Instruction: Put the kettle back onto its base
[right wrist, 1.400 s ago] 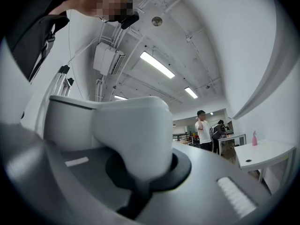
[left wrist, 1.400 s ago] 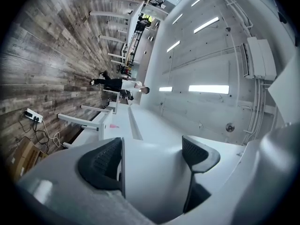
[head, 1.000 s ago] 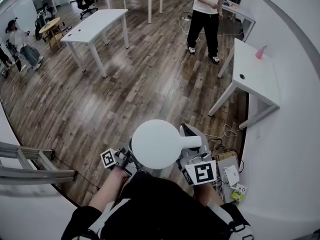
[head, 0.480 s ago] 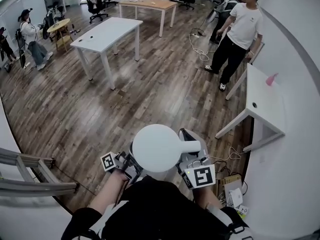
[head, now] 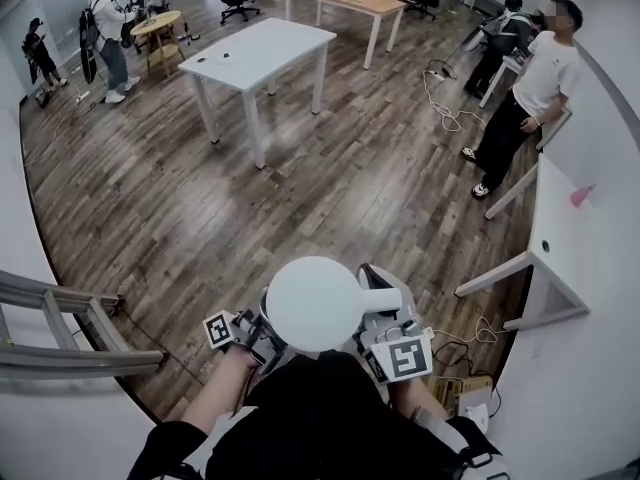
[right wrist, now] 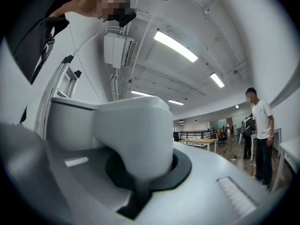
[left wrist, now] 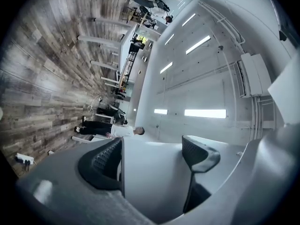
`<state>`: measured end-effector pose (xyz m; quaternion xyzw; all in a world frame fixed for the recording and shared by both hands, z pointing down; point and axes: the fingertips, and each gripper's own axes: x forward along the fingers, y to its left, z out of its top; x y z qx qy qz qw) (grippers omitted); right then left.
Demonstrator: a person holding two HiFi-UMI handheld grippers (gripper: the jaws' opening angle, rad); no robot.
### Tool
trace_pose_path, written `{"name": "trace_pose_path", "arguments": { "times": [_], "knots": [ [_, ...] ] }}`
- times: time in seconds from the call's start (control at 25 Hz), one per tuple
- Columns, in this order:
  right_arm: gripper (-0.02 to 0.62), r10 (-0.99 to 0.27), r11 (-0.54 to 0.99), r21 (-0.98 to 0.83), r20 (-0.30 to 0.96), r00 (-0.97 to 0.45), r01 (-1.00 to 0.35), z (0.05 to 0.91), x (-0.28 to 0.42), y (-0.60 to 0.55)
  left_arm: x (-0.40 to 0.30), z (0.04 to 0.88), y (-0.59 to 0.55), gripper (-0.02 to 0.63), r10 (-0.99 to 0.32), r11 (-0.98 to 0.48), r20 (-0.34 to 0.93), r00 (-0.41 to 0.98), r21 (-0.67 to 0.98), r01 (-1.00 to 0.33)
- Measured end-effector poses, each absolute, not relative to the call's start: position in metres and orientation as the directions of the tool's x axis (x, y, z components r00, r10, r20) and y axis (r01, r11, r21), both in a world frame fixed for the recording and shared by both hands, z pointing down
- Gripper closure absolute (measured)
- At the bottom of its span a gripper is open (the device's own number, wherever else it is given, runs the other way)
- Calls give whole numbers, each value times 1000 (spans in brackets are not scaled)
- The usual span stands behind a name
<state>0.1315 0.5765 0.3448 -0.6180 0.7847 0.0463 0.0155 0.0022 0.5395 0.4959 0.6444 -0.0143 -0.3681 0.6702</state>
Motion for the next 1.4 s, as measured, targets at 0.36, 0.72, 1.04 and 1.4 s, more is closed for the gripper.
{"name": "trace_pose_path", "arguments": {
  "times": [0.36, 0.72, 1.04, 1.4],
  "knots": [
    [592, -931, 357, 42, -63, -359, -933, 354, 134, 461, -7, 498, 442, 195, -609, -176, -447, 655, 882, 438],
    [591, -887, 425, 70, -168, -430, -903, 329, 179, 355, 38, 479, 338, 195, -630, -273, -490, 602, 866, 419],
    [591, -896, 413, 71, -143, -419, -908, 332, 220, 292, 74, 481, 282, 195, -650, -264, -479, 590, 870, 416],
    [591, -901, 414, 76, -108, -420, -907, 351, 205, 219, 62, 501, 211, 195, -654, -252, -480, 586, 867, 430]
  ]
}}
